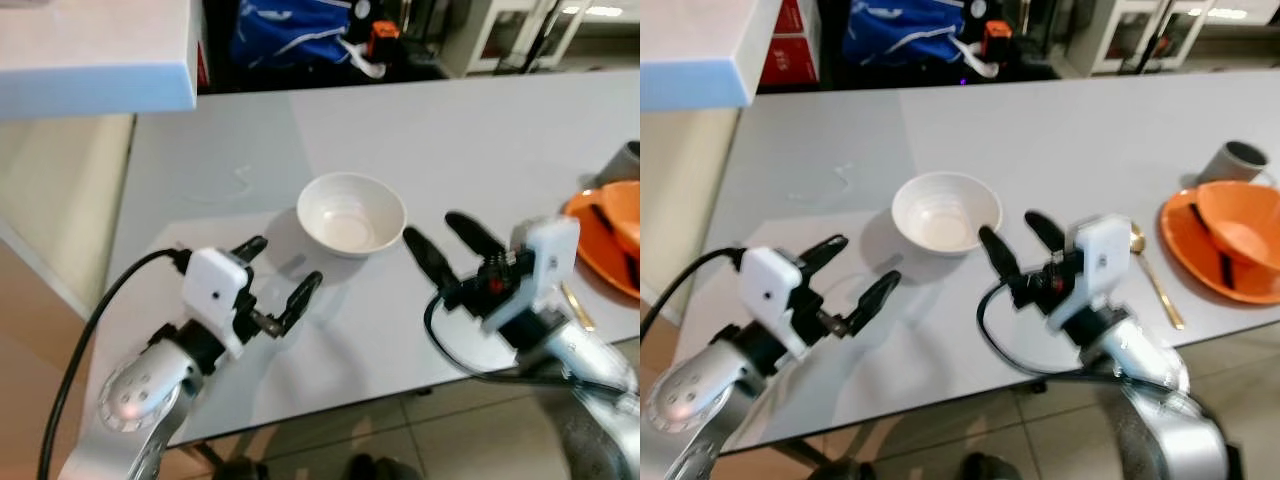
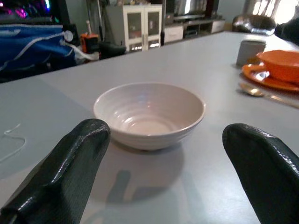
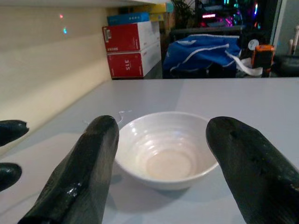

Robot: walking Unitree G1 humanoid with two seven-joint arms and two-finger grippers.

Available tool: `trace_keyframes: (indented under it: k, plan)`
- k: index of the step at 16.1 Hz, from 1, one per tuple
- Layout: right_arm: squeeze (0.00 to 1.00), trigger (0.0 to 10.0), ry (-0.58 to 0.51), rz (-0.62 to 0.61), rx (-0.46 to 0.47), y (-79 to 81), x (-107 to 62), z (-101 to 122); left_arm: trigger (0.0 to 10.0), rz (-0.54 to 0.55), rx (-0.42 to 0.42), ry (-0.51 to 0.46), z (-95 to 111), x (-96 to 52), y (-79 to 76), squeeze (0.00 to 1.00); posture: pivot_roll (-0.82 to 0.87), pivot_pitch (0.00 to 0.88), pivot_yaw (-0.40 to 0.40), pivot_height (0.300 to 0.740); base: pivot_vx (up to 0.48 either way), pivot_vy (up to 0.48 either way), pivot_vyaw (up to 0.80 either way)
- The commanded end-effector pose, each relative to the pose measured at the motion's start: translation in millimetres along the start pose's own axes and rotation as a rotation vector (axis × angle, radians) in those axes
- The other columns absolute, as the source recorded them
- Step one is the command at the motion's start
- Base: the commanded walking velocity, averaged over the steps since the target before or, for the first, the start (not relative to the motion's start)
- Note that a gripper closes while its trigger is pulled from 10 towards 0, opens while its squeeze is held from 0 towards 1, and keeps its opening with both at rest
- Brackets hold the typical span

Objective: Setting the table

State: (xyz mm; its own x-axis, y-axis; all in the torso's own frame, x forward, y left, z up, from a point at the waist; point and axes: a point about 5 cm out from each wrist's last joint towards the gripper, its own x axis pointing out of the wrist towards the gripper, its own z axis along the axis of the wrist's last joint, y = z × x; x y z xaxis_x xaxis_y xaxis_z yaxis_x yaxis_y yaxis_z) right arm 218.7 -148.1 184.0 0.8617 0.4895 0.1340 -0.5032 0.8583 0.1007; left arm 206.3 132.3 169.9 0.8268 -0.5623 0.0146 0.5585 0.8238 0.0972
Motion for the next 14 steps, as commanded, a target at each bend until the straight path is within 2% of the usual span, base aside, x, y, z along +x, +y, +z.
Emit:
trace_keyframes:
  k: [1,4,9,11,14]
  plan:
    - [0.00,10.0,-0.027,0.007,0.007,5.9,-1.3,-1.3,10.0,0.008,0.012,-0.007,4.3,-3.9,-1.0,0.00,0.08,0.096,-0.048,0.740,0.000,0.420,0.00]
    - [0.00,10.0,-0.039,-0.007,0.000,14.9,-6.4,-10.2,10.0,0.018,0.002,0.007,3.1,-10.9,-1.3,0.00,0.08,0.099,-0.042,0.740,0.000,0.446,0.00]
    - [0.00,10.0,-0.056,-0.030,-0.011,13.9,-11.0,-15.2,10.0,-0.005,0.003,0.006,3.6,-9.1,-3.4,0.00,0.08,0.102,-0.037,0.740,0.000,0.480,0.00]
    - [0.00,10.0,-0.057,-0.037,-0.008,14.1,-11.8,-16.7,10.0,-0.007,0.004,0.006,4.0,-9.9,-3.8,0.00,0.08,0.103,-0.038,0.740,0.000,0.000,0.00]
    - [0.00,10.0,-0.062,-0.048,-0.007,12.5,-10.4,-17.7,10.0,-0.014,-0.001,0.010,4.5,-8.4,-6.3,0.00,0.08,0.101,-0.043,0.740,-0.480,0.000,0.00]
